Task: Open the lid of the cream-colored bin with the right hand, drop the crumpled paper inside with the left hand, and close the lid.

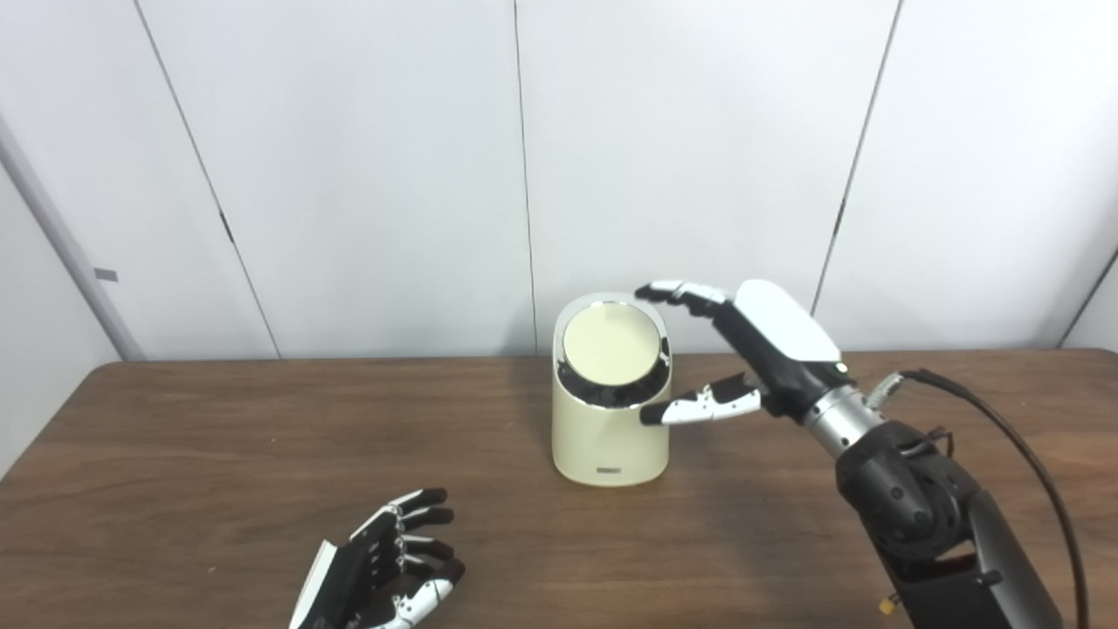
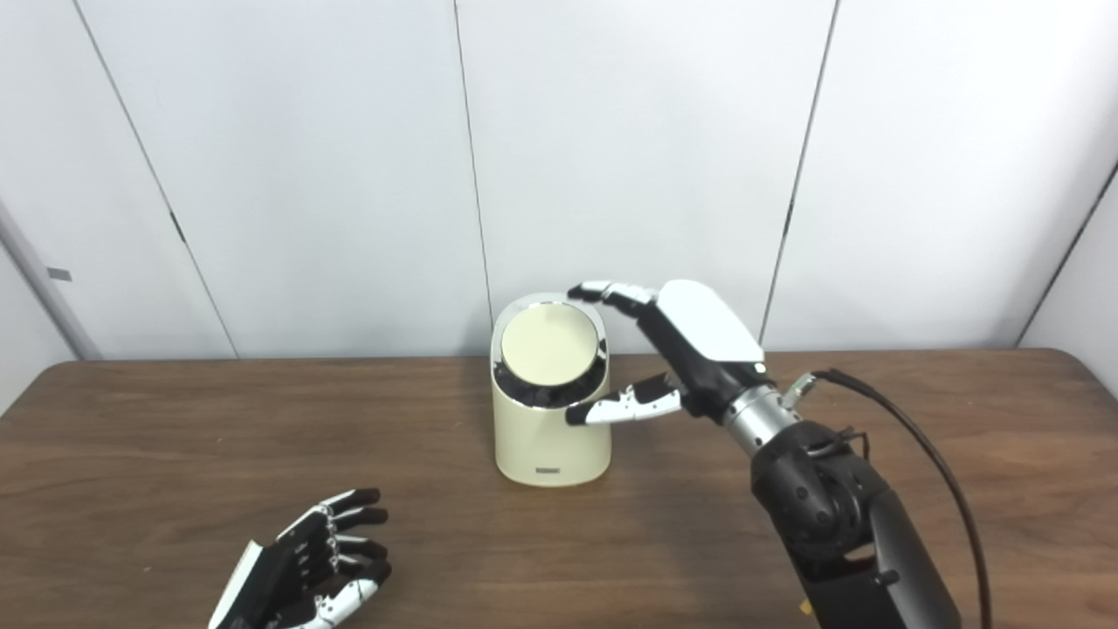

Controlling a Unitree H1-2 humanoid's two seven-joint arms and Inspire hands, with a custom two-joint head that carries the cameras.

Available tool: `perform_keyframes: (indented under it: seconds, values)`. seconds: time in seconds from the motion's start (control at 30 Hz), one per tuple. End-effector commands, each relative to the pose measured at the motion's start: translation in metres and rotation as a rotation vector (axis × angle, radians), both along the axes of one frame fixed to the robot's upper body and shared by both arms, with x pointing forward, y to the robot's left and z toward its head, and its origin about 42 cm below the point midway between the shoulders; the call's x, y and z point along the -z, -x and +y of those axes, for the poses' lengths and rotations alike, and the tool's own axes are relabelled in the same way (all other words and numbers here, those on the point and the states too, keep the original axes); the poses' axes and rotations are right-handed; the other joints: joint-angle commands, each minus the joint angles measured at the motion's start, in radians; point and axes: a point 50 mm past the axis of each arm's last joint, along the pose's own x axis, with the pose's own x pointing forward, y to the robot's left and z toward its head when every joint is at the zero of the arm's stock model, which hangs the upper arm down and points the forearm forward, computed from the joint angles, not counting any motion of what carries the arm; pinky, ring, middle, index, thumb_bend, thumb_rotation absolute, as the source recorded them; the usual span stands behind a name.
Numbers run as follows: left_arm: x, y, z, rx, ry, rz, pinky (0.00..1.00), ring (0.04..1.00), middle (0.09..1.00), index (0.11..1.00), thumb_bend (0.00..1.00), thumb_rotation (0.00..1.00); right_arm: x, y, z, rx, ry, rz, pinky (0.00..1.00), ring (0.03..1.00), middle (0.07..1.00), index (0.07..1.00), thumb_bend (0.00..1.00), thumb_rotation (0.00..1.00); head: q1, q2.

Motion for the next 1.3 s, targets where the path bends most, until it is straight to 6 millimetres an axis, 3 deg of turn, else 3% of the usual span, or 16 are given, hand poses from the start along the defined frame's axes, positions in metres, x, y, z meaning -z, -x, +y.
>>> perform_keyframes:
  seconds: [0.0,0.17,0.4,0.63,0.73,0.93,1.27]
  values:
    - [-0.015,-0.005,0.0,0.014,-0.003,-0.069,0.51,0.614,0.75,0.795,0.53,0.09,-0.015,0.007,-0.003,-0.023,-0.106,-0.084,0.67,0.817,0.866,0.867,0.7,0.37,0.0,0.0]
    - [-0.017,-0.005,-0.001,0.014,0.001,-0.071,0.51,0.613,0.751,0.795,0.53,0.09,0.015,0.017,-0.029,-0.013,-0.282,0.007,0.83,0.919,0.937,0.925,0.74,0.24,-0.002,0.0]
    - [-0.016,-0.007,-0.001,0.029,0.004,-0.084,0.51,0.612,0.752,0.795,0.54,0.11,0.056,0.037,-0.052,0.027,-0.285,0.092,0.73,0.849,0.937,0.938,0.83,0.36,-0.003,0.002]
    - [-0.02,-0.009,0.0,0.025,0.003,-0.091,0.51,0.61,0.749,0.796,0.54,0.06,0.083,0.051,-0.063,0.042,-0.363,0.111,0.71,0.85,0.938,0.94,0.8,0.32,-0.008,0.002]
    - [-0.021,-0.011,0.0,0.021,-0.008,-0.098,0.52,0.612,0.75,0.797,0.54,0.06,0.091,0.052,-0.065,0.042,-0.378,0.101,0.71,0.85,0.941,0.943,0.8,0.35,-0.008,0.002]
    - [-0.026,-0.014,0.001,0.018,-0.026,-0.126,0.54,0.625,0.75,0.794,0.55,0.07,0.098,0.056,-0.062,0.029,-0.419,0.098,0.74,0.849,0.925,0.918,0.77,0.32,-0.007,0.002]
    - [-0.039,-0.025,-0.002,0.02,-0.031,-0.222,0.6,0.698,0.755,0.8,0.64,0.18,0.104,0.063,-0.052,0.04,-0.49,0.119,0.75,0.838,0.908,0.902,0.79,0.29,-0.002,0.006]
